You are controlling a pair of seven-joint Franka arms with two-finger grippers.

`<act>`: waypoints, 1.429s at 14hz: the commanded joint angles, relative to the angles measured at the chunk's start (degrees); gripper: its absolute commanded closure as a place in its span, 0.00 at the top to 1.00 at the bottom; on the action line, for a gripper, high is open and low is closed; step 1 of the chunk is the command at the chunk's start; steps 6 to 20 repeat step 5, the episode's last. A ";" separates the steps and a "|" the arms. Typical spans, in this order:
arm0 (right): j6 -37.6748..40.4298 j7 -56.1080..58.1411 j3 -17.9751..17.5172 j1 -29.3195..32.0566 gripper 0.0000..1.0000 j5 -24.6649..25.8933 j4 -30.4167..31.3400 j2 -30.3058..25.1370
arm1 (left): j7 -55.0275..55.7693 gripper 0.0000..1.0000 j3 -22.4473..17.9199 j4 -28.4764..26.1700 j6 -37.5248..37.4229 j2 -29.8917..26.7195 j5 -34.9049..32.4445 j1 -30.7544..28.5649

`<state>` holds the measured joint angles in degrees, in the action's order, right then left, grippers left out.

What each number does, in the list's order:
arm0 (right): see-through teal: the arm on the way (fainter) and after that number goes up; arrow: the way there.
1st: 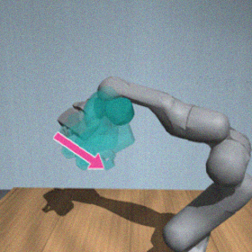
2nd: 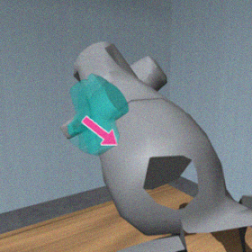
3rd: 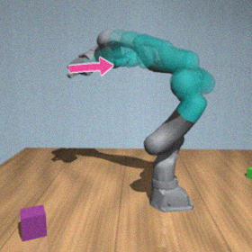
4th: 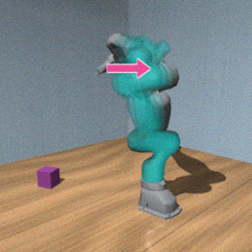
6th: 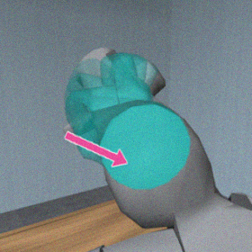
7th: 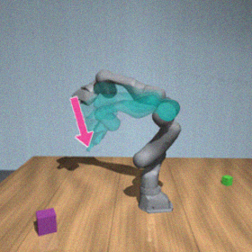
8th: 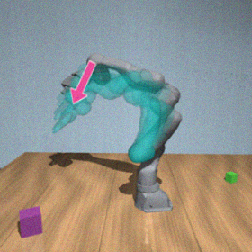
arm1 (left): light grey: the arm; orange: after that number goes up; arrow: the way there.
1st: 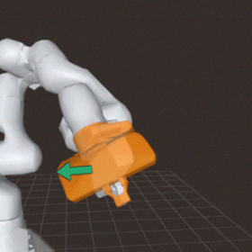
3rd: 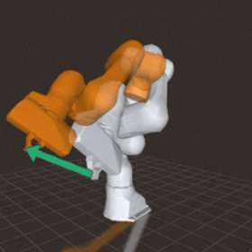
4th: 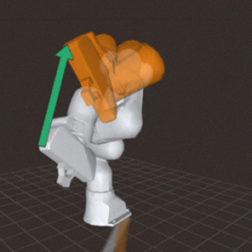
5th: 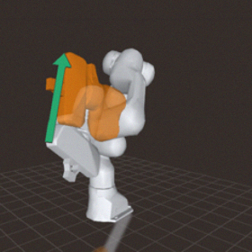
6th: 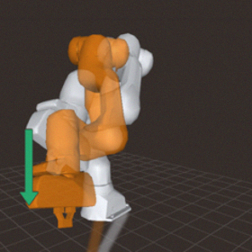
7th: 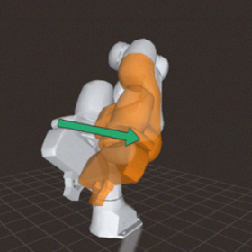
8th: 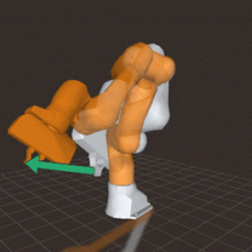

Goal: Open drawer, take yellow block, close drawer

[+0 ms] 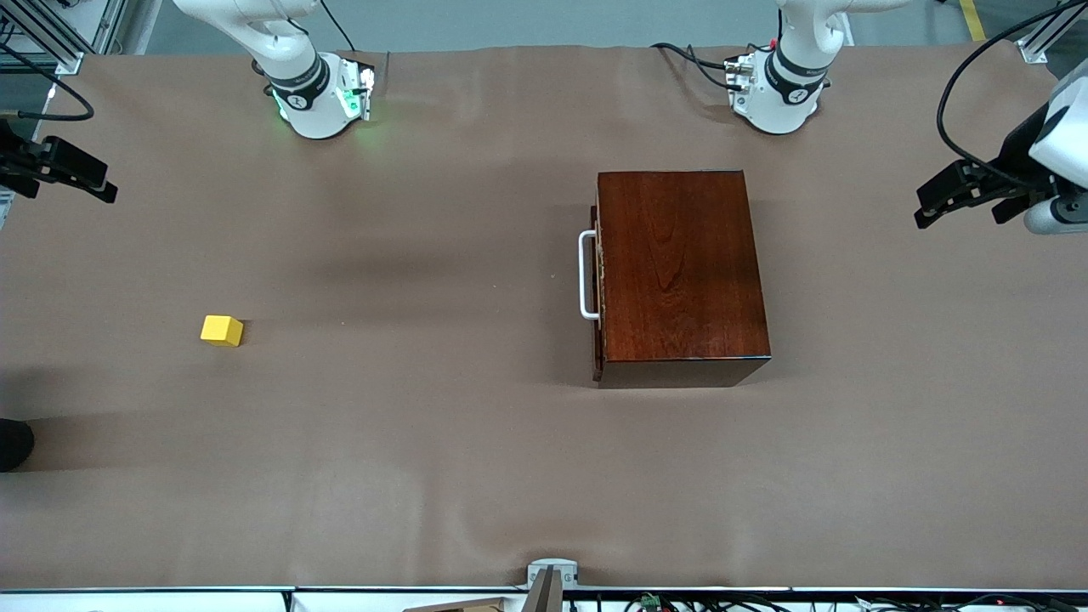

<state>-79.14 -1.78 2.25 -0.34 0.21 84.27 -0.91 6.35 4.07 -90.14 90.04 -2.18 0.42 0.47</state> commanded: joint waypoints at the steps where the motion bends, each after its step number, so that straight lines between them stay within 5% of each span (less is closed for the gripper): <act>1: 0.04 1.17 -0.31 0.95 1.00 -1.08 0.02 -0.50 | -2.92 1.00 0.41 0.23 -0.30 -0.63 -0.68 -1.00; 20: 0.30 1.08 -0.31 1.04 1.00 -1.08 0.02 -0.50 | -2.93 1.00 0.50 1.11 -1.53 -0.54 -2.62 -0.82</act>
